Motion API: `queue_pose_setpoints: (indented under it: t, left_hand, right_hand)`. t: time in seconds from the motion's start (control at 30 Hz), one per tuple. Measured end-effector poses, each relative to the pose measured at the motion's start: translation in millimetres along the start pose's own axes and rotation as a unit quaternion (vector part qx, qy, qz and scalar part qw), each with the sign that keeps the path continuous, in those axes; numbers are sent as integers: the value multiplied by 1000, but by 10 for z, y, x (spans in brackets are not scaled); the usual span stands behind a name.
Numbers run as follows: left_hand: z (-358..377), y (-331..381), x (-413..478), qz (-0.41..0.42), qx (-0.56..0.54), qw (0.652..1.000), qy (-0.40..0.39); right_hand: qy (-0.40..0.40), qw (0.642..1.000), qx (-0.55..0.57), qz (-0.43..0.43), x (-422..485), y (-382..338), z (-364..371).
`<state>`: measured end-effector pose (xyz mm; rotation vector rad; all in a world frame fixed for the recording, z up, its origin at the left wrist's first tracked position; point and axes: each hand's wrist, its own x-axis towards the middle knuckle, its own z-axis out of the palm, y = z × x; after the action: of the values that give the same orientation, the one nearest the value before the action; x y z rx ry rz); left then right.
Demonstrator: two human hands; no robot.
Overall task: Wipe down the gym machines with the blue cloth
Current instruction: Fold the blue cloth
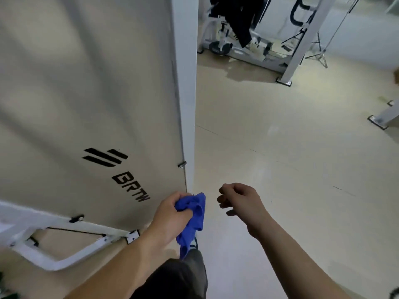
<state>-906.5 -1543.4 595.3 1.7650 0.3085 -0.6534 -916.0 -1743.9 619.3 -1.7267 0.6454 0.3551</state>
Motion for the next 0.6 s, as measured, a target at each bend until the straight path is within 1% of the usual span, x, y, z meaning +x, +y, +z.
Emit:
queue_pose_setpoints:
  t: [0.13,0.2,0.27,0.47,0.6]
  left_hand:
    - [306,463,684,-6,12,1000,-9]
    - [459,684,982,1,22,999,-27]
    - [588,896,1268,3,35,999,-24]
    - [1005,1434,2174,-29,14,999,16]
    - [1277,1740,2730,-44,-34,996,73]
  right_hand:
    - [12,1000,-17,-7,685,-367,-336]
    - [7,1000,-29,-11,992,-526,-511]
    - [-3,999,-46,-14,1311,-672,-688]
    - [-54,992,-104,-49,2552,-1182,-1245]
    - [-94,987,-113,-65,3419,-1528,-1545]
